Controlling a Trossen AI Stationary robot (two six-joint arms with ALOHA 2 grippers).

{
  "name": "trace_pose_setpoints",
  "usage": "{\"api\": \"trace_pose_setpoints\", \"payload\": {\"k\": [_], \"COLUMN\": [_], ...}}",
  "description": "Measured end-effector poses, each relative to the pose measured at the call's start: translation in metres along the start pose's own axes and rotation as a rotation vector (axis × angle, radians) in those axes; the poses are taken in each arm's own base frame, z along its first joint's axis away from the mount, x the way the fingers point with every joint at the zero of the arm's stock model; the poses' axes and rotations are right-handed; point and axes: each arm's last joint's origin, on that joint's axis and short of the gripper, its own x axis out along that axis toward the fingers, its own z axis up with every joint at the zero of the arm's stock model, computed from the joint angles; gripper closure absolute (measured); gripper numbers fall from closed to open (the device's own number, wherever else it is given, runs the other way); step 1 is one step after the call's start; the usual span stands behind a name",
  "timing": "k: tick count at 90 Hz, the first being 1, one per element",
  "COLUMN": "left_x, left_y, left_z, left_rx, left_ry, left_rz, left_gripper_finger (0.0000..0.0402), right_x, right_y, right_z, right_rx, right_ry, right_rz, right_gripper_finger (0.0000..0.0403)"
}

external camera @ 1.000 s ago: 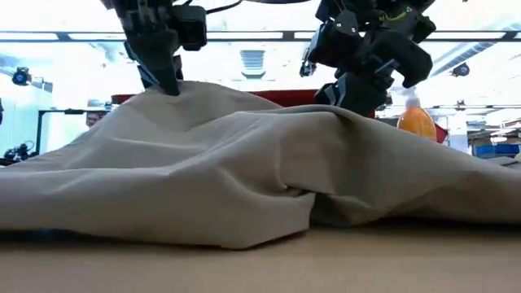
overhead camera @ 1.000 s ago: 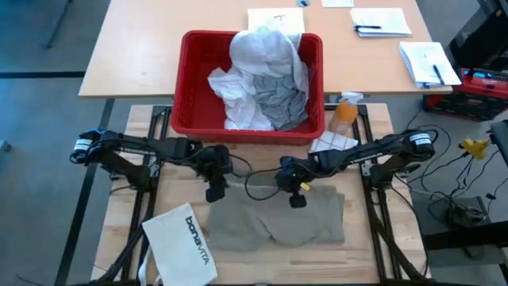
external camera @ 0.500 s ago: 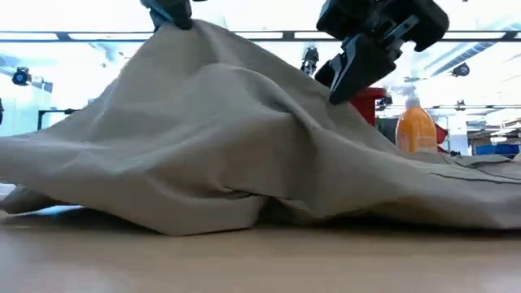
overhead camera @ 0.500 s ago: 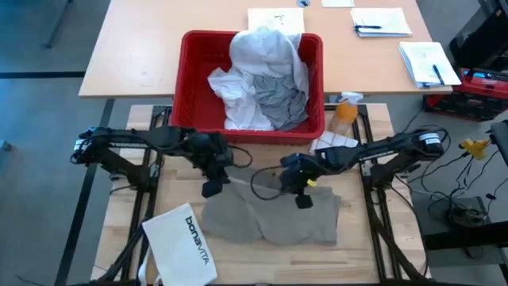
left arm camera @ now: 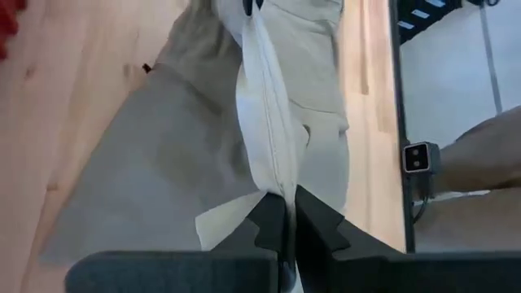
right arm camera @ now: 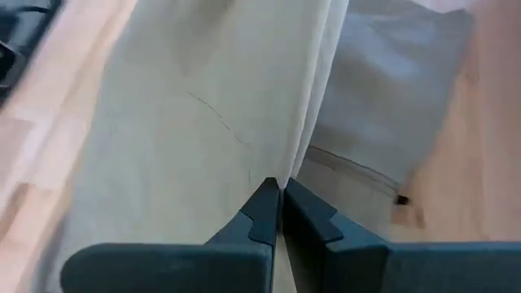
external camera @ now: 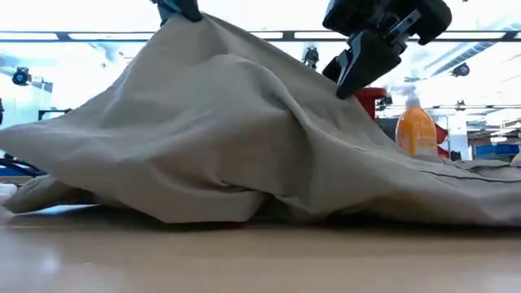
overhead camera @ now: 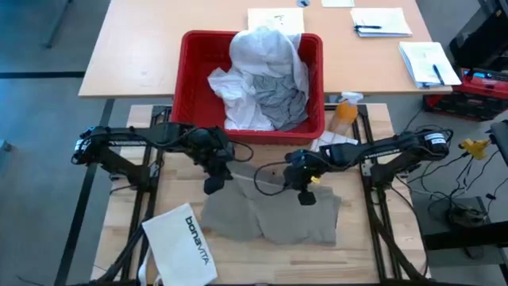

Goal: Fold laundry
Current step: Fold the brown shorts

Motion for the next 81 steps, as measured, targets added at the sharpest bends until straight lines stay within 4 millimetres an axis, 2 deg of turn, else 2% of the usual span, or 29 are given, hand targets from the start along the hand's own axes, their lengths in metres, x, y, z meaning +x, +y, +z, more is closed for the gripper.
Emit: {"api": "trace_pose_setpoints", "payload": {"k": [11,22,40,58,81], "left_x": [0.002,0.005,0.035,0.061,0.074], "left_y": [0.006,0.011,0.027,0.046,0.057], "left_z": [-0.001,-0.002,-0.012,-0.028,-0.018], "left_rx": [0.046,0.086,0.1,0.097,0.155], "left_ry": [-0.019,-0.026,-0.043,-0.097,-0.282], "left_rz": [0.145,0.22,0.26,0.445,0.522], "left_gripper_finger": [0.0402,0.0402,0.0402,0.0402,0.0402], "right_x": [-0.004,-0.005,-0.002,0.0,0.014], "right_y": [-0.004,-0.01,-0.019,-0.027,-0.03], "right_z": [-0.003,-0.008,-0.017,-0.028,-0.049], "right_rx": [0.012,0.049,0.096,0.146,0.205], "right_ry": [0.036,0.066,0.108,0.141,0.218], "right_rz": [-0.075,-0.103,-0.142,-0.202,-0.213], "right_gripper_finger": [0.0403,0.0403,0.0403,0.0403,0.0403]}}
